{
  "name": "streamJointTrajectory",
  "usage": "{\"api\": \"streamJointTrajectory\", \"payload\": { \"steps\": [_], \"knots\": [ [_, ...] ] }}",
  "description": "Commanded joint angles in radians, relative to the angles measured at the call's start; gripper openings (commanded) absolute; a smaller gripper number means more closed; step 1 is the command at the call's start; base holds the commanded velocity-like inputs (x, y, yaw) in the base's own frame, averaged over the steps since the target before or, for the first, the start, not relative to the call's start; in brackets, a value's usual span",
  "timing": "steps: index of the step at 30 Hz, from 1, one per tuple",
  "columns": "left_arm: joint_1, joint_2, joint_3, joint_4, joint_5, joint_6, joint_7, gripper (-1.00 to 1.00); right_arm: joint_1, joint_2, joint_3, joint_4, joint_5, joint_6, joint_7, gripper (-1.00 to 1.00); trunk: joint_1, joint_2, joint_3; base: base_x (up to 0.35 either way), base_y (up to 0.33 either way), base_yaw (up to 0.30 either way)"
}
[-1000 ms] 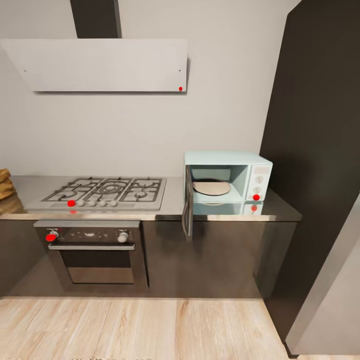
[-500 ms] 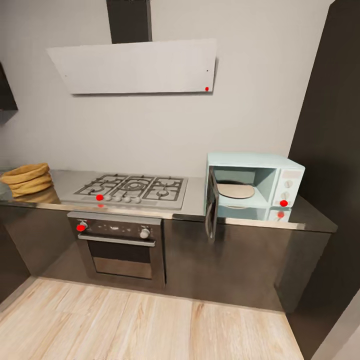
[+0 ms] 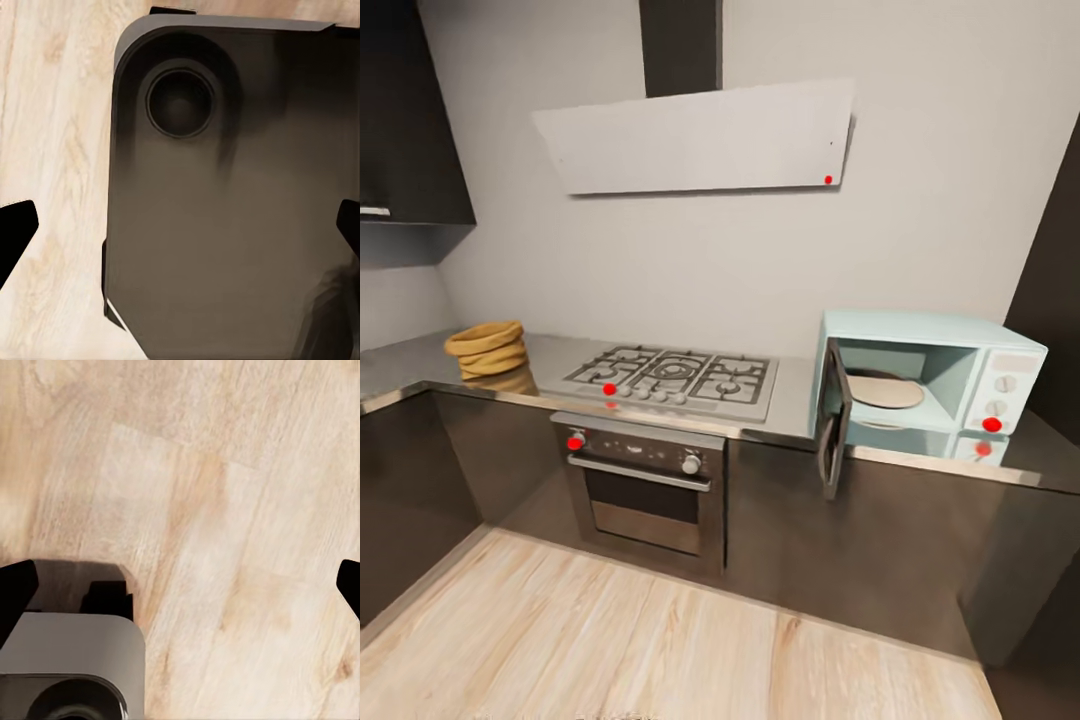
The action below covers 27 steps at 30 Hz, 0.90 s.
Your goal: In the kitchen, take the popcorn bag from the countertop, put it into the microwave, and heat it until the popcorn is cooked so the cooked popcorn ends up inside the bag.
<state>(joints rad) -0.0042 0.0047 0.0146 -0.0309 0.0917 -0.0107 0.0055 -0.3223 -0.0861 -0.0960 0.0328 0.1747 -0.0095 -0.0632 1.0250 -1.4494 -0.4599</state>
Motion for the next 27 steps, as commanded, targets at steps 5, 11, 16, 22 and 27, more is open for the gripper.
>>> {"api": "streamJointTrajectory", "payload": {
  "steps": [5,11,16,22,27],
  "knots": [
    [0.000,0.000,0.001,0.000,0.010,-0.002,0.001,1.00,-0.001,0.000,-0.008,0.002,0.011,-0.002,-0.002,1.00,0.000,-0.001,0.001,0.000,0.000,0.279],
    [0.000,0.000,0.001,0.000,0.010,-0.002,0.001,1.00,-0.001,0.000,-0.008,0.002,0.011,-0.002,0.004,1.00,0.000,-0.001,0.004,0.000,0.000,0.267],
    [0.000,0.000,0.001,0.000,0.010,-0.002,0.001,1.00,-0.001,0.013,-0.007,0.002,0.011,0.000,0.007,1.00,0.000,-0.001,0.004,0.000,0.000,0.070],
    [0.000,0.000,0.001,0.000,0.010,-0.001,0.001,1.00,-0.001,0.016,-0.004,0.002,0.011,-0.001,0.009,1.00,0.000,-0.001,0.004,0.000,0.000,0.241],
    [0.000,0.000,0.001,0.000,0.010,-0.001,0.001,1.00,-0.001,0.015,-0.004,0.002,0.011,-0.001,0.010,1.00,0.000,-0.001,0.004,0.000,0.000,0.277]
  ]
}}
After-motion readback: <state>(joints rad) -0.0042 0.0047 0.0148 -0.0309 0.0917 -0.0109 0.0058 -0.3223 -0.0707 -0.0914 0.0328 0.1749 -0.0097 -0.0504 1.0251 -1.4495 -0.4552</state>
